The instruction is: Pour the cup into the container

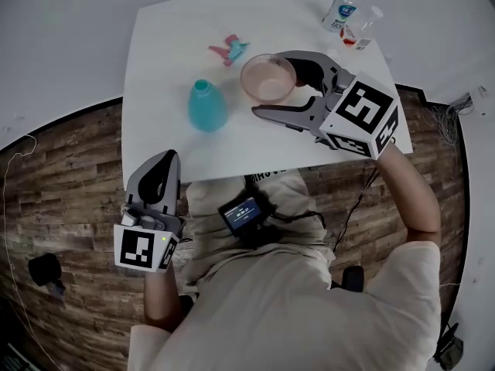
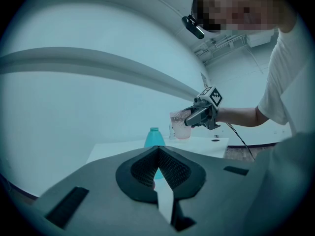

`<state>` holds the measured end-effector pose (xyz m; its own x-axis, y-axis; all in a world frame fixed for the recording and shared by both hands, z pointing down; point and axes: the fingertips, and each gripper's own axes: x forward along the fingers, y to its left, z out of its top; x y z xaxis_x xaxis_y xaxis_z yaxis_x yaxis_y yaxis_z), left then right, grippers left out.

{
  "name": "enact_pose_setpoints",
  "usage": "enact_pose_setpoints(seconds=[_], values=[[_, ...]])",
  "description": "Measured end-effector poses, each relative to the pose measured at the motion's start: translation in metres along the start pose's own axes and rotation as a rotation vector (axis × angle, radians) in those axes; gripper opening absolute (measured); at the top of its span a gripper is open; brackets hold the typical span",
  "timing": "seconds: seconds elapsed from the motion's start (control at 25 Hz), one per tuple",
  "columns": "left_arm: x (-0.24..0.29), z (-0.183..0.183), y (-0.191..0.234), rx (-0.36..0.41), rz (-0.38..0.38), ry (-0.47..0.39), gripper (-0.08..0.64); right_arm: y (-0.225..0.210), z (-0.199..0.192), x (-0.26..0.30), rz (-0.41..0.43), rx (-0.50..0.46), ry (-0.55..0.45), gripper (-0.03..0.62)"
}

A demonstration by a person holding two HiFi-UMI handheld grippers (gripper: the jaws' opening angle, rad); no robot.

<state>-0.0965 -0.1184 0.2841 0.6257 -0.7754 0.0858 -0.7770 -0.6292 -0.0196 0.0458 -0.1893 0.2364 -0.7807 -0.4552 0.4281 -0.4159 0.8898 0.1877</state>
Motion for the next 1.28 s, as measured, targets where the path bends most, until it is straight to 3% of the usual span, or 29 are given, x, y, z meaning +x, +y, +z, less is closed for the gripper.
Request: enact_pose_setpoints(seconds=[1.28], values=[[0.007, -0.002, -0.005, -0.007, -0.024, -0.008, 0.011, -0.003, 0.014, 0.026, 0.005, -0.079, 0.113, 0.371]])
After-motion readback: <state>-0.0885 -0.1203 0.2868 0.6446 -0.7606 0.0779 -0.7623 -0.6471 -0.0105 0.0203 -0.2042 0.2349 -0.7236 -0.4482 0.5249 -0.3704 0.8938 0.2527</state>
